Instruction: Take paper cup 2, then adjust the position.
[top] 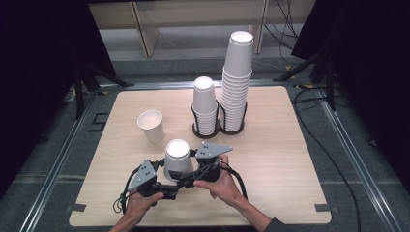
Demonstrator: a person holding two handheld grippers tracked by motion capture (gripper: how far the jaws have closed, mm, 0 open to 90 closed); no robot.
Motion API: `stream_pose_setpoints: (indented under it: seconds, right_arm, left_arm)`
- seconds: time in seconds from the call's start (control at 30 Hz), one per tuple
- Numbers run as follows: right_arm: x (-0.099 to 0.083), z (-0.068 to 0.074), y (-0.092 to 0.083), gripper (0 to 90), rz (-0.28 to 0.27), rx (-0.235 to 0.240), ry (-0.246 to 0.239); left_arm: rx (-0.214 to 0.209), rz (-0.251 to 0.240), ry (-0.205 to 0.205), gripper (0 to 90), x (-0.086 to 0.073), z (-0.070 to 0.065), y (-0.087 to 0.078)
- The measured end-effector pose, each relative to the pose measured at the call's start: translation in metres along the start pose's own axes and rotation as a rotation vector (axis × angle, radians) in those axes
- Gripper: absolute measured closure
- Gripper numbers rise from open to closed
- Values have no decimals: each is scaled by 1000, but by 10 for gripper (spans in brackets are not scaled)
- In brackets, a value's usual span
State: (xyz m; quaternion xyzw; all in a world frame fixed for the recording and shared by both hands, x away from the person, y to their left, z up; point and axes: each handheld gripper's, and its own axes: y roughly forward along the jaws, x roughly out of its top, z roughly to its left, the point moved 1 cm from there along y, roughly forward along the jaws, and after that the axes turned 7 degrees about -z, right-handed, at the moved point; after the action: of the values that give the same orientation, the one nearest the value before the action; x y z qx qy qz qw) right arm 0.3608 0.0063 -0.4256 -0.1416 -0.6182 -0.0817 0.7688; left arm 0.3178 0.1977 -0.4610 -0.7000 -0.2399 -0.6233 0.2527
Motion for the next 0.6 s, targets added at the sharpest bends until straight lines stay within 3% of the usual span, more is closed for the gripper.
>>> stream_pose_setpoints:
  seconds: [0.07, 0.13, 0.23, 0.33, 0.4, 0.47, 0.5, 0.53, 0.6]
  right_arm:
    - [1, -1, -1, 137, 13, -15, -29]
    - [1, 1, 0, 137, 14, 9, -1]
    - [6, -1, -3, 141, 2, -13, -41]
    - [13, -2, -7, 148, 6, -23, -41]
    - [15, -1, -10, 152, 13, -18, -12]
    - [18, -5, -12, 153, 9, -29, -44]
    - [19, -3, -13, 154, 20, -17, -5]
    - [21, -5, -13, 155, 21, -17, -30]
    - [23, -6, -15, 158, 41, -10, -24]
  left_arm:
    - [-2, 8, 11, 73, 0, 1, 0]
    - [-5, 13, 16, 76, 1, 1, 0]
    - [-9, 17, 26, 80, 0, 1, 0]
    - [-19, 18, 36, 83, -1, 1, 1]
    - [-21, 31, 42, 85, -1, 0, 1]
    - [-22, 66, 61, 87, 0, 0, 0]
    - [-23, 70, 59, 87, -1, 0, 0]
    - [-24, 78, 60, 88, -1, 0, 0]
    - [-39, 62, 62, 89, -2, 1, 2]
